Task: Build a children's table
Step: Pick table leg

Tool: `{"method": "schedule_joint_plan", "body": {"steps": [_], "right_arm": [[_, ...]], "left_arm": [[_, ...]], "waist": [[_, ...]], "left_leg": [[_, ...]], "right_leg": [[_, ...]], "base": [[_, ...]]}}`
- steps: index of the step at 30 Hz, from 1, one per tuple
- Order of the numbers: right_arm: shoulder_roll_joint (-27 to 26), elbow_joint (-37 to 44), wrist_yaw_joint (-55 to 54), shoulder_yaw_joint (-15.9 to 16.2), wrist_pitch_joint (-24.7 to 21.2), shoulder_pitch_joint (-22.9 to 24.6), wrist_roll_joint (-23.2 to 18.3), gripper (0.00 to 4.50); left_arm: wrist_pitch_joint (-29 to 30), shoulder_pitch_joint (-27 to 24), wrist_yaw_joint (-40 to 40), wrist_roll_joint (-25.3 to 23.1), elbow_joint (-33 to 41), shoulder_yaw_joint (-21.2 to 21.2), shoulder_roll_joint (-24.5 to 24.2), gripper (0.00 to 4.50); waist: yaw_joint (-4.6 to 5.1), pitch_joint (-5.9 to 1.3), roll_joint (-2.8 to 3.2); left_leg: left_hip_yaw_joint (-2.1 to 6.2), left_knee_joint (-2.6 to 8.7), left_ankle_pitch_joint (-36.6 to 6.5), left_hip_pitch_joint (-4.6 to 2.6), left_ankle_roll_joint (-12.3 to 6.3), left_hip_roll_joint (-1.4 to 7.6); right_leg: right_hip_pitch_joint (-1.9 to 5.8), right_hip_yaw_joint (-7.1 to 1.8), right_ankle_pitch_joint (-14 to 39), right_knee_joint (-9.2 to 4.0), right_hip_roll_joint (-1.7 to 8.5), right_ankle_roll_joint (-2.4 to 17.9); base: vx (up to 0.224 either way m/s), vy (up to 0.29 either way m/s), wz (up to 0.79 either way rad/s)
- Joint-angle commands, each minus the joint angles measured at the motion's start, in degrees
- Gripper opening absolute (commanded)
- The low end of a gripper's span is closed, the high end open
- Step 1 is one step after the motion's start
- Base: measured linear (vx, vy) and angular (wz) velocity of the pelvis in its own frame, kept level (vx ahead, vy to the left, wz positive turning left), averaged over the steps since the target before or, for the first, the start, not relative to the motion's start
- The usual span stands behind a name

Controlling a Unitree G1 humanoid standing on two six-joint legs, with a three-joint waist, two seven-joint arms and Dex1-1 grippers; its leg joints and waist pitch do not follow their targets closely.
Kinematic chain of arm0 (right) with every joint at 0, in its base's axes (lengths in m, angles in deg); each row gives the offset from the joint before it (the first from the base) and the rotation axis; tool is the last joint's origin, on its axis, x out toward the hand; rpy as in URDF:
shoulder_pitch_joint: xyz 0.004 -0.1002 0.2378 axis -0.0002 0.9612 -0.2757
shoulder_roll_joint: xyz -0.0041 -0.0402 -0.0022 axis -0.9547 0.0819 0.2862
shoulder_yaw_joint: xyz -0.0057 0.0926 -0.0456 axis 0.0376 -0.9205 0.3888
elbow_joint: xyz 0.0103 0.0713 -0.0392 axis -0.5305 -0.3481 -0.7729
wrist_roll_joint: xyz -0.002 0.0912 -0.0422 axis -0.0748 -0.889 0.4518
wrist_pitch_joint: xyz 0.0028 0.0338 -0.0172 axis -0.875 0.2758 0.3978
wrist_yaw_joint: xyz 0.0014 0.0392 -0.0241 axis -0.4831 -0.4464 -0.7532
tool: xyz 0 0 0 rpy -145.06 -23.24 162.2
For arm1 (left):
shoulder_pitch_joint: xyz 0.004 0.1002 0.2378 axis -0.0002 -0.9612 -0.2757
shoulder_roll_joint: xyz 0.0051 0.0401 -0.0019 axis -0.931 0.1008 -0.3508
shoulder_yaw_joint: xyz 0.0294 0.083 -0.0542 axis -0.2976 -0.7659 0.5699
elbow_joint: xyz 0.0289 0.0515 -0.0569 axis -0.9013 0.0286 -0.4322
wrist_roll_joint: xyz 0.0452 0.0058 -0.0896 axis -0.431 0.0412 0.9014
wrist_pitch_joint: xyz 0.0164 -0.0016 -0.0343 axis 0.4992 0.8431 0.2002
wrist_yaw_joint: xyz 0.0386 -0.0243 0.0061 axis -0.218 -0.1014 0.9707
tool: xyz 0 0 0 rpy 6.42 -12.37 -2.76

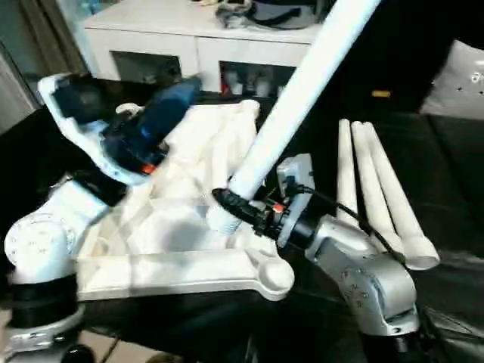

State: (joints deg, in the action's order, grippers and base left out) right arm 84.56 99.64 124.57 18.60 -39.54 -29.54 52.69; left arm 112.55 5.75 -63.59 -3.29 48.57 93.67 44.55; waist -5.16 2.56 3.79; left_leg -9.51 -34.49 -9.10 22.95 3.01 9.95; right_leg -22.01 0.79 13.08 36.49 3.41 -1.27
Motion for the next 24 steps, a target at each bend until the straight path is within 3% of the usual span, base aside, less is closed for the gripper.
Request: {"method": "schedule_joint_plan", "body": {"steps": [1, 2, 4, 6, 10, 13, 15, 17, 20, 21, 22, 24], "right_arm": [[0.1, -0.3, -1.4, 1.4, 2.0, -1.3, 2.7, 1.9], [0.0, -0.7, -2.3, 2.1, 3.0, -1.9, 4.3, 1.9], [-0.2, -1.1, -2.8, 2.8, 3.7, -2.5, 5.6, 1.9], [-0.3, -1.4, -3.0, 3.7, 4.2, -3.1, 7.3, 1.9], [-0.3, -2.3, -2.8, 5.9, 5.5, -3.5, 9.9, 1.9], [-0.3, -3.0, -3.1, 7.6, 6.6, -3.5, 11.7, 1.9], [-0.4, -3.5, -4.0, 7.9, 6.4, -3.4, 12.9, 1.9], [-0.4, -3.6, -4.4, 7.8, 6.1, -3.2, 13.4, 1.9], [-0.8, -3.9, -6.0, 6.9, 6.2, -2.7, 14.4, 1.9], [-1.9, -3.9, -8.5, 5.5, 7.7, -1.8, 15.3, 1.9], [-1.9, -3.7, -8.8, 5.4, 7.3, -1.6, 15.2, 1.9], [-1.8, -1.6, -10.3, 4.0, 3.8, 0.3, 14.0, 1.9]], "left_arm": [[-1.6, 1.0, 2.8, -7.7, -2.0, -2.7, -1.9, 4.4], [-2.0, 2.1, 4.7, -11.6, -4.3, -5.0, -3.4, 4.4], [-2.9, 2.9, 5.0, -14.9, -5.9, -7.4, -4.6, 4.4], [-4.0, 3.3, 3.5, -19.0, -5.4, -11.7, -6.4, 4.4], [-4.3, 3.5, 1.3, -20.7, -3.2, -14.9, -6.5, 4.4], [-4.4, 3.1, -1.5, -21.1, -0.5, -17.5, -7.8, 4.4], [-4.6, 2.4, -3.2, -20.4, 1.5, -18.1, -8.6, 4.4], [-4.5, 1.8, -3.7, -19.7, 2.5, -17.8, -8.9, 4.4], [-4.6, 0.5, -2.3, -20.6, 3.0, -16.7, -9.0, 4.4], [-5.1, -1.2, 0.1, -21.8, 3.1, -15.2, -9.3, 4.4], [-5.1, -1.5, 0.7, -22.1, 3.2, -14.9, -9.3, 4.4], [-4.8, -5.1, 6.7, -24.6, 3.7, -12.0, -9.6, 4.4]], "waist": [[0.08, -3.41, -0.16], [0.14, -3.48, -0.08], [0.09, -3.58, 0.19], [0.04, -3.79, 0.22], [-0.07, -3.88, 0.16], [-0.05, -3.63, 0.16], [0.08, -3.51, 0.25], [0.09, -3.43, -0.1], [0.09, -3.43, 0.19], [-0.13, -3.49, -0.82], [-0.25, -3.49, -0.49], [-0.18, -3.51, -0.87]], "left_leg": [[1.16, 4.26, -14.0, -1.33, 2.33, 1.92], [1.18, 4.26, -13.9, -1.42, 2.57, 1.97], [1.18, 4.22, -14.3, -1.69, 3.06, 2.0], [1.3, 4.26, -12.6, -1.45, 2.78, 2.13], [0.99, 3.9, -10.3, -1.21, 1.84, 1.97], [0.96, 4.08, -12.6, -1.29, 1.7, 2.01], [1.0, 4.21, -13.9, -1.42, 1.87, 2.07], [0.98, 4.29, -14.4, -1.44, 1.98, 2.13], [0.99, 4.32, -14.6, -1.44, 2.23, 2.15], [0.93, 4.29, -13.2, -1.17, 1.77, 2.11], [0.92, 4.38, -13.0, -1.31, 1.78, 2.24], [0.9, 4.31, -12.4, -1.24, 1.39, 2.25]], "right_leg": [[1.77, -1.59, 10.6, -5.33, 2.9, 5.3], [1.75, -1.59, 10.1, -5.23, 2.98, 5.3], [1.59, -1.57, 9.4, -5.09, 3.01, 5.9], [1.85, -1.48, 4.7, -4.72, 3.06, 7.1], [2.12, -1.44, -1.1, -4.27, 3.18, 9.8], [2.11, -1.47, 2.6, -4.48, 3.33, 10.2], [1.96, -1.49, 5.3, -4.64, 3.32, 10.2], [1.88, -1.52, 6.4, -4.7, 3.3, 10.2], [1.7, -1.57, 7.1, -4.73, 3.27, 10.0], [1.91, -1.66, 6.3, -4.48, 3.44, 10.0], [1.76, -1.64, 6.5, -4.62, 3.52, 9.8], [1.89, -1.59, 5.3, -4.49, 3.26, 9.5]], "base": [[0.0, 0.0, 0.0], [0.0, 0.0, 0.0], [0.0, 0.0, 0.0], [0.0, 0.0, 0.0], [0.0, 0.0, 0.0], [0.0, 0.0, 0.0], [0.0, 0.0, 0.0], [0.0, 0.0, 0.0], [0.0, 0.0, 0.0], [0.0, 0.0, 0.0], [0.0, 0.0, 0.0], [0.0, 0.0, 0.0]]}}
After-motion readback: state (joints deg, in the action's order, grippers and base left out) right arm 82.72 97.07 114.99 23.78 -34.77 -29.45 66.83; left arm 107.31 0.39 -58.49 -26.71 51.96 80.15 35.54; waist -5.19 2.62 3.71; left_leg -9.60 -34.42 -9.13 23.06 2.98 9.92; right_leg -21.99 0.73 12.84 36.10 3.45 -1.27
